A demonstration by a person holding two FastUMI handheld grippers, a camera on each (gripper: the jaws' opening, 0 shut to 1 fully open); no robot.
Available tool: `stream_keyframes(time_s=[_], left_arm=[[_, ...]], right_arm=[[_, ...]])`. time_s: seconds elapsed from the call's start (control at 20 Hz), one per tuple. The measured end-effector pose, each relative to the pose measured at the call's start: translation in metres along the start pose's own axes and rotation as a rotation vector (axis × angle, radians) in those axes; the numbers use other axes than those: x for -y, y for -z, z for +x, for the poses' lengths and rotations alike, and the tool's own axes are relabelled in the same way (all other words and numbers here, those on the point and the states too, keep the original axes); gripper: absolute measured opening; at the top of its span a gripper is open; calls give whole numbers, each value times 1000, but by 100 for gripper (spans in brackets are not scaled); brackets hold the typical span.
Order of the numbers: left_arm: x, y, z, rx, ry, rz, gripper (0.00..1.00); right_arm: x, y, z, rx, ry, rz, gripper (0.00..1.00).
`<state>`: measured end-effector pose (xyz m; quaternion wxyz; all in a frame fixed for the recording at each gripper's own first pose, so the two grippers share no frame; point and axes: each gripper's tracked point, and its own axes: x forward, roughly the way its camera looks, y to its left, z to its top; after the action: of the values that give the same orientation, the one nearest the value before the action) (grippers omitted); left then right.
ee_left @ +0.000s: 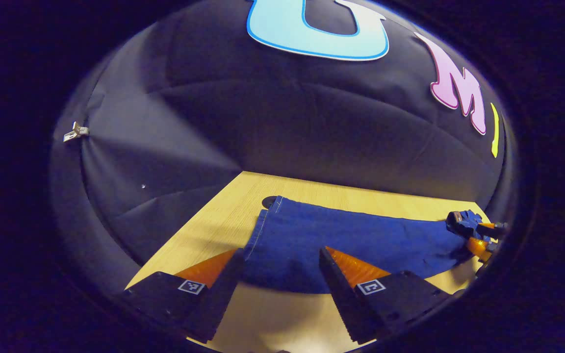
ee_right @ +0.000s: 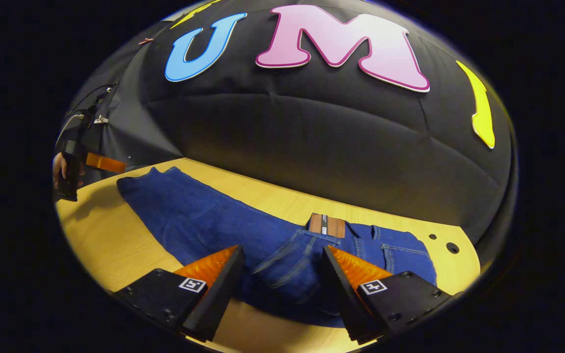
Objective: Grasp the waist and the cuffs of the jeans and fold them to make the two legs overlap; first hold the waist and fold one-third of the jeans toward the cuffs, then hold the cuffs and fold the remaining one-third in the same direction to finish folding.
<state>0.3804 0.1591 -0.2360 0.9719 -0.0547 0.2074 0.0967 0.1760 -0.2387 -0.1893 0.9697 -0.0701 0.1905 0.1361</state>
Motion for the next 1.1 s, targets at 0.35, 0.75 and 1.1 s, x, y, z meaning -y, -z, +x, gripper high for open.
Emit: stream_keyframes(time_s=[0.35,0.75,1.1], left_arm=[[-14,24,70,-176,86,81,97],[27,23,80,-188,202,42,47],[41,9,78,-85,206,19,8]], right_arm=[[10,1,-21,-13,0,104,97],[6,18,-22,-53,-14,113,98],[4,13,-29,-52,21,136,98]])
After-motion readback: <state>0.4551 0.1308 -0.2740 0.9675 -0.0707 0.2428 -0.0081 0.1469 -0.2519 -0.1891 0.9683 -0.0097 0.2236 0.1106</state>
